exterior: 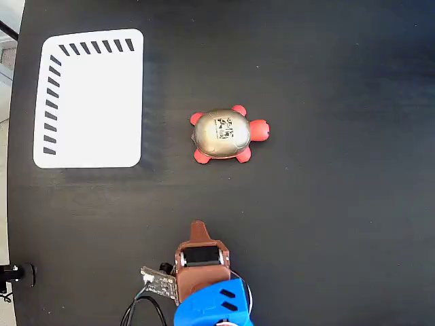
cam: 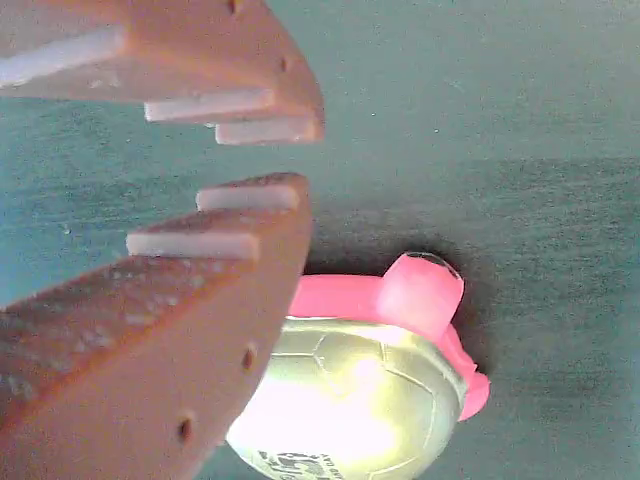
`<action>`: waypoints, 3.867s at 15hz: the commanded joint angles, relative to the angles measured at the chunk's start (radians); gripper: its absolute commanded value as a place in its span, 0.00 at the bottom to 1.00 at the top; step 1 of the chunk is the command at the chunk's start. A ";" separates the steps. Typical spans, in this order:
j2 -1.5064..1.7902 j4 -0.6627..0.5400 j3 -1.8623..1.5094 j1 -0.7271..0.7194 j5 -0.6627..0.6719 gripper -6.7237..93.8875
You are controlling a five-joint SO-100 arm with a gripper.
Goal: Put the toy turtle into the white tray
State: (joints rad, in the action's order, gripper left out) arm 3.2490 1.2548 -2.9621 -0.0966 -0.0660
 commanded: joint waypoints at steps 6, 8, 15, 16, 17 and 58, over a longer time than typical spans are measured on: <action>-0.376 -0.183 0.166 -0.034 -0.028 0.07; -0.574 -0.175 0.311 -0.043 -0.002 0.07; -1.350 0.058 1.112 0.109 0.130 0.07; -1.434 0.083 1.212 0.133 0.147 0.07; -1.509 0.110 1.299 0.152 0.161 0.08; -1.996 0.006 1.350 0.218 0.314 0.07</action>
State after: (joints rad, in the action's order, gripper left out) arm 1.2149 1.2379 -1.6183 0.1104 0.2500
